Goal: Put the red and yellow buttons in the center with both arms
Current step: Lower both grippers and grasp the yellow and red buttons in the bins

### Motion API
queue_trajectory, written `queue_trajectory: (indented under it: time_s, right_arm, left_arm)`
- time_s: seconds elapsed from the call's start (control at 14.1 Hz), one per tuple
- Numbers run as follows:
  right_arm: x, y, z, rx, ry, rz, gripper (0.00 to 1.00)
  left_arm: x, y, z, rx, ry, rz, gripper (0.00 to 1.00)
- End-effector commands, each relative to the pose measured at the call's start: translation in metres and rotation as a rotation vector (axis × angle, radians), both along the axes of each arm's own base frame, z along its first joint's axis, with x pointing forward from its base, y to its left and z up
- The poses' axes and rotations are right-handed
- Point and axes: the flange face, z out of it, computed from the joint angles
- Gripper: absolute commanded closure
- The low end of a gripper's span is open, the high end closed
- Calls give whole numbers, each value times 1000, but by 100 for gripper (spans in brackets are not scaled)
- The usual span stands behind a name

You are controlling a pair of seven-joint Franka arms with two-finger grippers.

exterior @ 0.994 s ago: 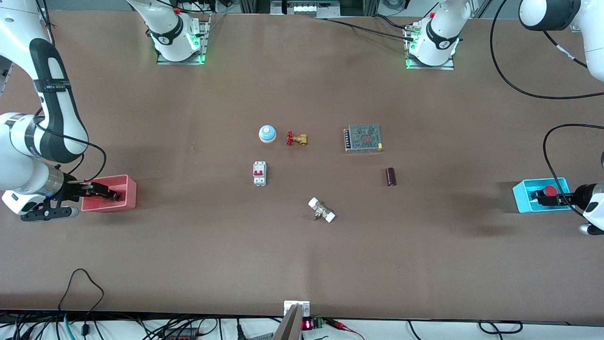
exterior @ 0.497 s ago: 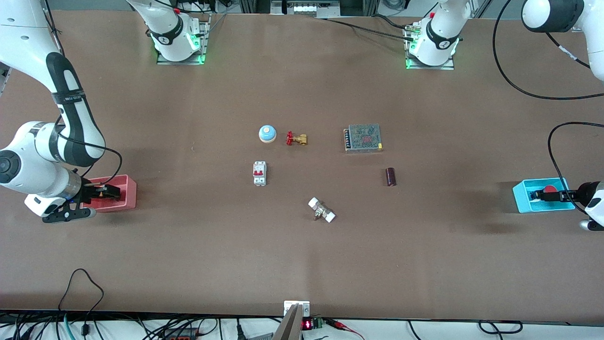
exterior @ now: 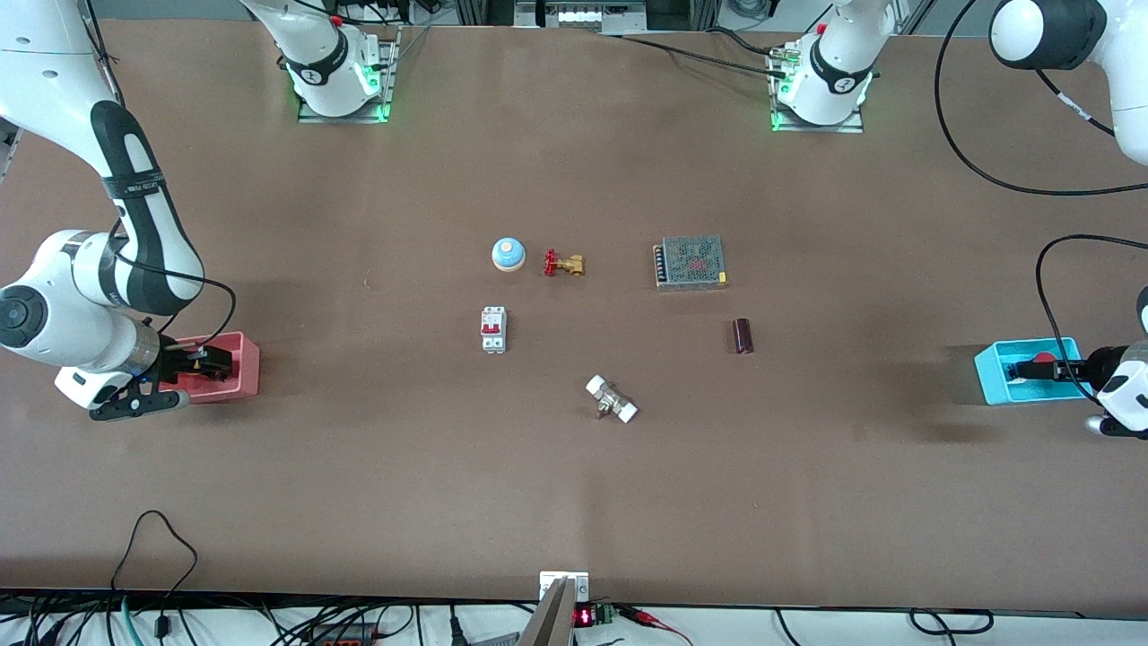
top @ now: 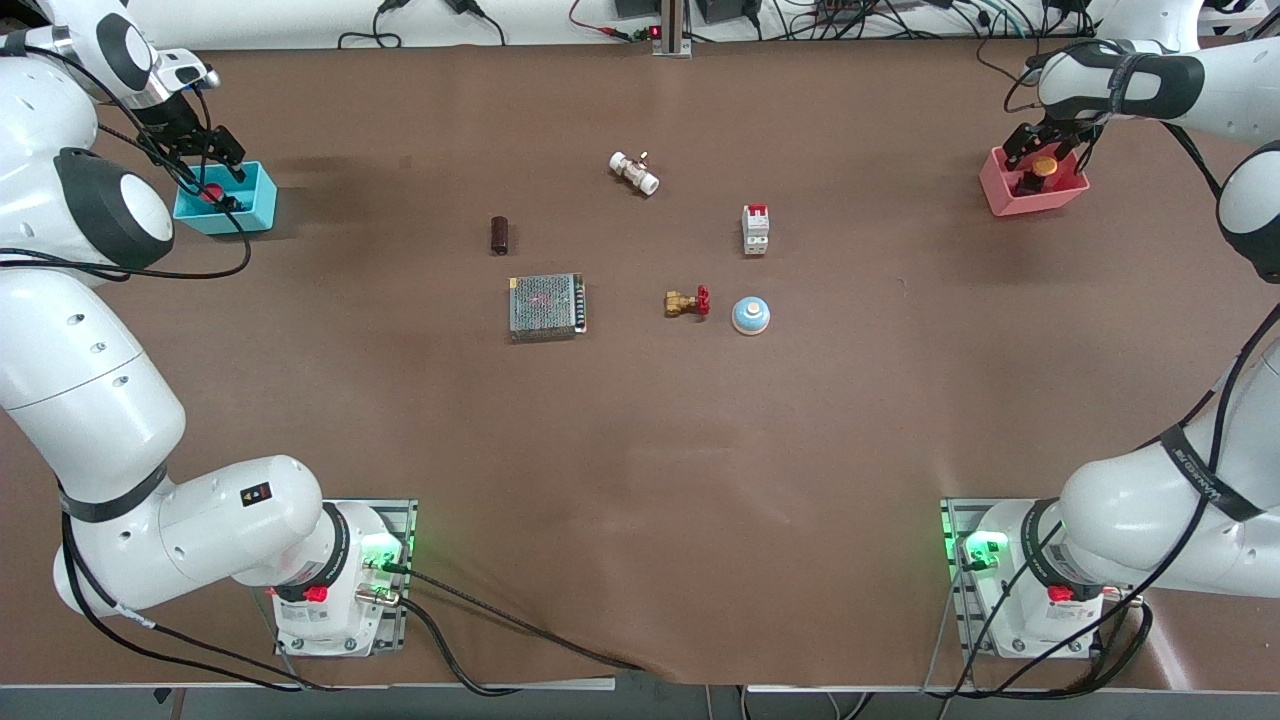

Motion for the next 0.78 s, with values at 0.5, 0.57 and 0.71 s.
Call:
queue_trajectory:
  time_s: [0.5, 0.57, 0.71]
  right_arm:
    - [-13, -10, -2, -12, 11, 32, 0]
    - [-14, -10, -3, -11, 12, 32, 0]
    - [-15, -10, -5, -10, 17, 31, 0]
  left_arm:
    - [-15, 12, -16, -22, 45, -40, 3]
    - [-15, 12, -16, -22, 45, -41, 5]
    - [-16, 10, -19, -24, 51, -41, 13]
